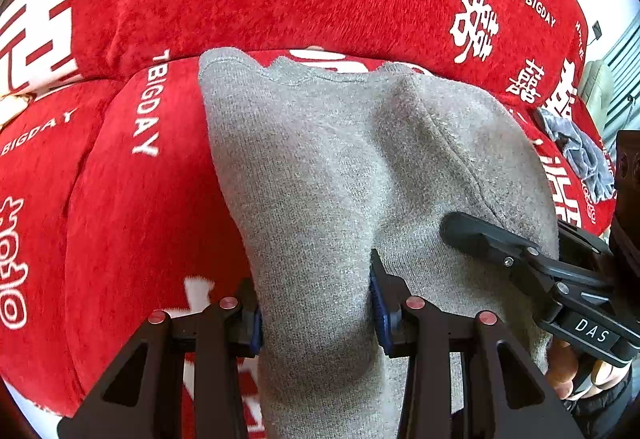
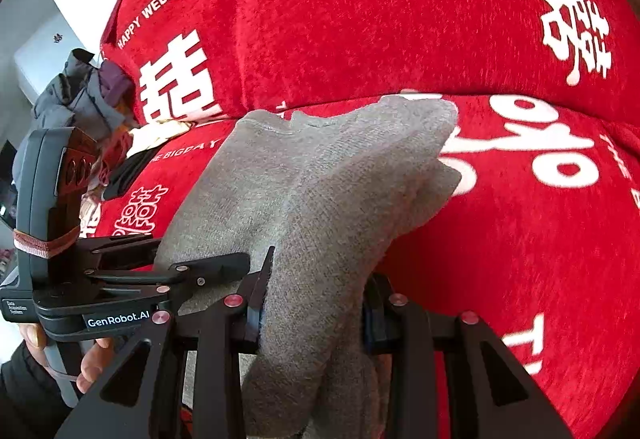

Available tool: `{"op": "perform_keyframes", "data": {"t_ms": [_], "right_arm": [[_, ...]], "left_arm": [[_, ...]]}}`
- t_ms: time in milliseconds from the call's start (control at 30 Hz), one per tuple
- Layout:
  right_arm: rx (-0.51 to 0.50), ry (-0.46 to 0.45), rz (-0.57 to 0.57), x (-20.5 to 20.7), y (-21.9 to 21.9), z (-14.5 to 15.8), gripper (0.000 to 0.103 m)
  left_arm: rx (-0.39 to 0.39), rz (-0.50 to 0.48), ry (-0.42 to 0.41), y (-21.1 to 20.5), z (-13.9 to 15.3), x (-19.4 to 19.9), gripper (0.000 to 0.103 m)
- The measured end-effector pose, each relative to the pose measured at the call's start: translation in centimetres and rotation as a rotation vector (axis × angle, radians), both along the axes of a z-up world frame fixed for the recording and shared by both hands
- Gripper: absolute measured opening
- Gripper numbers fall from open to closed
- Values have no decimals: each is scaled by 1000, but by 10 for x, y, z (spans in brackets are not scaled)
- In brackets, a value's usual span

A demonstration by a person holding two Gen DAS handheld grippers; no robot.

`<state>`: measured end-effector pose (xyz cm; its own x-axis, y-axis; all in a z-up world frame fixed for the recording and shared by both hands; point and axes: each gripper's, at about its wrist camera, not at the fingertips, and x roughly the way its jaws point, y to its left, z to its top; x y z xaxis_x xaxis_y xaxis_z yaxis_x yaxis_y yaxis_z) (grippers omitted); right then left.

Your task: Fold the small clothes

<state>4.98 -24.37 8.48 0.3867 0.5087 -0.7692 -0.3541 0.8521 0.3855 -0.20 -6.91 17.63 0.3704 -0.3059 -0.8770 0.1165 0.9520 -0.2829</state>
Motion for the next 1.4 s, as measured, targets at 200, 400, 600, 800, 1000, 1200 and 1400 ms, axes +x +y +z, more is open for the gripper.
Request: {"op": "perform_keyframes", "data": {"t_ms": [200,400,600,800,1000,1200,1400], "right_arm": [[-4,4,15,-27,11,-2,36],[-8,11,18,-47,21,-7,36],[-34,6,6,-68,30,-16,36],[-81,-15,15,-88,39,-21,36],[-99,-35,25,-86,45,-20,36],[-101,-36,20,-71,46,-25,36],[-101,-6,30,-55,43,-35,36]], "left_arm": [[0,8,3,13,-4,-28,42],[15,24,-7,21,-10,-52,42],[-2,32,6,29,-20,-68,42],[6,27,-18,32,-30,-86,42],[-21,42,-22,38,-32,-83,42],[-9,38,-7,38,-34,-65,42],[-3,54,11,37,-46,-51,48]]}}
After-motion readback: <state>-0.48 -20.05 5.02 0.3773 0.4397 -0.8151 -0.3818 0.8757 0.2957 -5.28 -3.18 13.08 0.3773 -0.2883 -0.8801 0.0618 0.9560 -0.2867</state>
